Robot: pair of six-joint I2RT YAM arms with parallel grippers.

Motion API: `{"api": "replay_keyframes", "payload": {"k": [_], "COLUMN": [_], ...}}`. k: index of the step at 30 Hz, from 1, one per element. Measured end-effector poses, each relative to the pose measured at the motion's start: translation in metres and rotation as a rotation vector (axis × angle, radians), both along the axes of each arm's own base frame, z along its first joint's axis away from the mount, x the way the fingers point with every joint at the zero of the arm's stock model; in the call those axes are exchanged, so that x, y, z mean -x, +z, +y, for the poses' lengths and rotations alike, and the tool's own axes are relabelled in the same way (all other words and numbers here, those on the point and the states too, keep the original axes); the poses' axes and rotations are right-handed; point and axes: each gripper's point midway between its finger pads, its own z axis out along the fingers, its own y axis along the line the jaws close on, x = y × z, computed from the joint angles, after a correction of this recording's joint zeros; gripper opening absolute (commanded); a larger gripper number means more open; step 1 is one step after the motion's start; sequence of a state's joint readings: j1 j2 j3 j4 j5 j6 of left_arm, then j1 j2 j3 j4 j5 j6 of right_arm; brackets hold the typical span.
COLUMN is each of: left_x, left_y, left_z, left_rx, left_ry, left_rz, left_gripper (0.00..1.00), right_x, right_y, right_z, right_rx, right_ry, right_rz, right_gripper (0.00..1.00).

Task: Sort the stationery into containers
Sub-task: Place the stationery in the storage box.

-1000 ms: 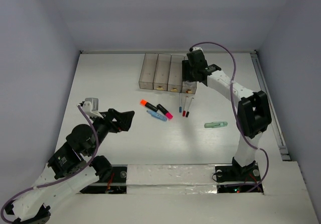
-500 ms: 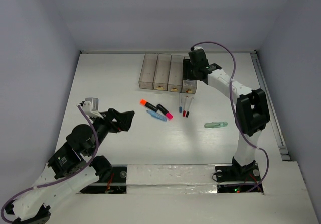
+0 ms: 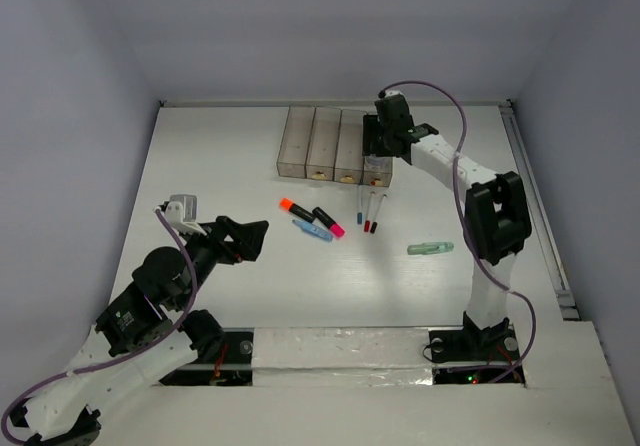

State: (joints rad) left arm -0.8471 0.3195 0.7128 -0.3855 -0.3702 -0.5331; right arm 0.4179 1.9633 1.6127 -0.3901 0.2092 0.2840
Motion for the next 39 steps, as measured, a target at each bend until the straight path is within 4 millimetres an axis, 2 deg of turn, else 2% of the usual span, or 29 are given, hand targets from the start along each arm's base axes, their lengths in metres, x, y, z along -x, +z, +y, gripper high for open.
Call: {"api": "replay_keyframes", "payload": {"k": [11,20,24,26,27,28,31,34,37,39], "left_x": [-0.001,-0.002,-0.002,-0.002,-0.002,-0.002,-0.002,-0.002,-0.002,-0.002], "left_y": [-0.001,-0.003,-0.003,-0.003,-0.003,-0.003,-0.003,-0.003,-0.003,-0.004], "left_z": [-0.001,-0.002,-0.002,-0.002,-0.002,-0.002,-0.002,-0.002,-0.002,-0.002], "left_rx": [-0.004,-0.011,-0.012,-0.012,-0.012,-0.012,-0.012,-0.012,-0.012,-0.014], "left_ry": [0.0,0.0,0.0,0.0,0.0,0.0,0.0,0.0,0.0,0.0], "left_rz": [0.004,0.01,0.011,0.011,0.01,0.011,0.01,0.01,0.011,0.012], "left_gripper": [0.99,0.99,0.99,0.99,0.99,0.99,0.99,0.99,0.99,0.99], "right_x": [-0.001,0.003,0.002,0.0,0.0,0.0,-0.003,-0.004,0.001,0.007], "right_y": [-0.005,-0.029,-0.041,-0.043,-0.043,-0.043,-0.041,-0.035,-0.018,-0.001], "right_z": [-0.006,-0.009,-0.013,-0.014,-0.014,-0.014,-0.012,-0.011,-0.011,-0.007], "right_rx": [0.006,0.015,0.026,0.027,0.027,0.027,0.017,0.013,-0.011,-0.043], "right_ry": [-0.01,-0.011,-0.021,-0.024,-0.025,-0.025,-0.027,-0.015,0.001,0.031], "right_rz": [0.02,0.063,0.083,0.083,0.081,0.079,0.07,0.054,0.032,0.008], "right_gripper": [0.52,0.52,0.56,0.61,0.65,0.76,0.97,1.0,0.99,0.91]}}
